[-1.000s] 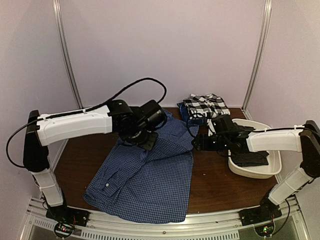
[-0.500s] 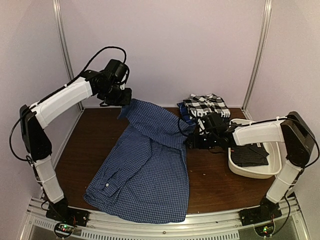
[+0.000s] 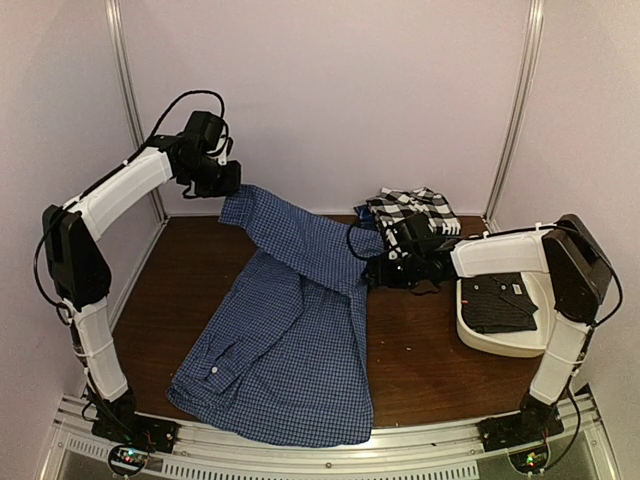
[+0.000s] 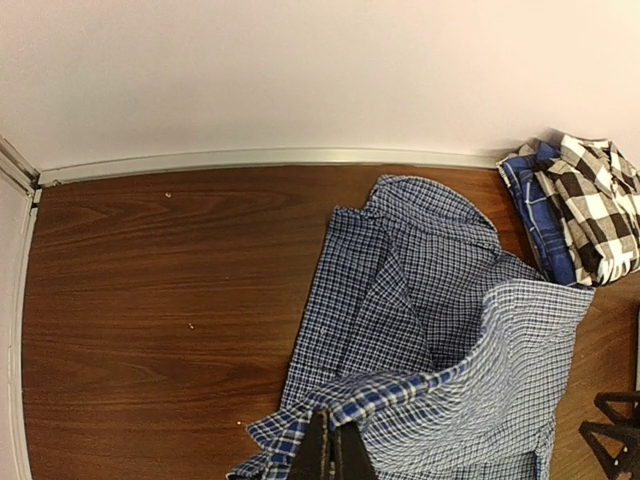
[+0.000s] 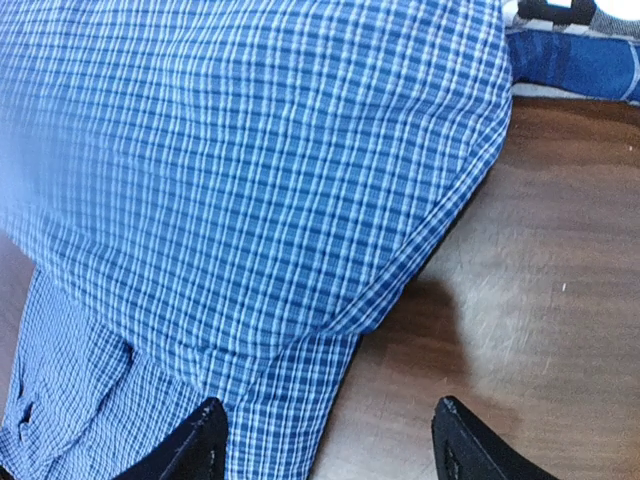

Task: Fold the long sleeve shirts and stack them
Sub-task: Move the right arm to the center of the board with the 1/3-folded shirt, then pick up the 1/3-folded shirt from the center of the board, then fold the 1/3-folded shirt at the center of the board.

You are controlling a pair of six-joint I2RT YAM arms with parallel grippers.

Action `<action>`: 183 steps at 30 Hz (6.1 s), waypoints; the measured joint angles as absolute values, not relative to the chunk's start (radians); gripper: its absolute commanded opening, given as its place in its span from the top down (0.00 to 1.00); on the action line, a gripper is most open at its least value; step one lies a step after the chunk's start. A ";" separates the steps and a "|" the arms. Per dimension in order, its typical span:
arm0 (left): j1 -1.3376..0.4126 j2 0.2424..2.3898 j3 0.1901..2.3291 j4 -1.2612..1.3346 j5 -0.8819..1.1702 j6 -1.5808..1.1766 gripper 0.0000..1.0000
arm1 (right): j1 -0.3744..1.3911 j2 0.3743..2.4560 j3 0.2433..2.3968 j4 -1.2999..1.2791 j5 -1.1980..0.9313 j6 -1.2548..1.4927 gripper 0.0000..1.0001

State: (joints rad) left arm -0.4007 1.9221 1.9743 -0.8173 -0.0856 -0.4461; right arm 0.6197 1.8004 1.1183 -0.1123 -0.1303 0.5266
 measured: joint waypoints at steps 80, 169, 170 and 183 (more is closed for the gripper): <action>-0.218 1.986 1.877 -0.401 0.477 -0.553 1.00 | 1.004 1.371 0.761 -0.399 -0.099 0.770 0.48; -0.117 2.116 2.136 -0.341 0.408 -0.504 1.00 | 1.219 2.090 1.501 -0.341 -0.465 0.707 1.00; -0.117 2.116 2.136 -0.341 0.408 -0.503 1.00 | 1.219 2.095 1.501 -0.335 -0.469 0.707 0.99; -0.113 2.123 2.102 -0.342 0.420 -0.496 1.00 | 1.201 2.099 1.501 -0.284 -0.502 0.694 0.48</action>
